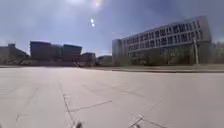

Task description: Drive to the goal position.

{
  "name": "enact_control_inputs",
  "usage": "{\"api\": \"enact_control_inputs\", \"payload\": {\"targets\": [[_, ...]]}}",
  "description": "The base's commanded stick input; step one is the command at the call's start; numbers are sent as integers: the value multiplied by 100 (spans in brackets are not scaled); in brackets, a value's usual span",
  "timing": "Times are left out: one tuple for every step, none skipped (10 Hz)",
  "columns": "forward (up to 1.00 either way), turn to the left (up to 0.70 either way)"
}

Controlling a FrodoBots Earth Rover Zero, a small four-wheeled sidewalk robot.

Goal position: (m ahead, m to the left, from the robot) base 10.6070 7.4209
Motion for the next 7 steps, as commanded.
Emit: {"api": "enact_control_inputs", "payload": {"targets": [[85, 4], [85, 4], [85, 4], [85, 4], [85, 4], [85, 4], [85, 4]]}}
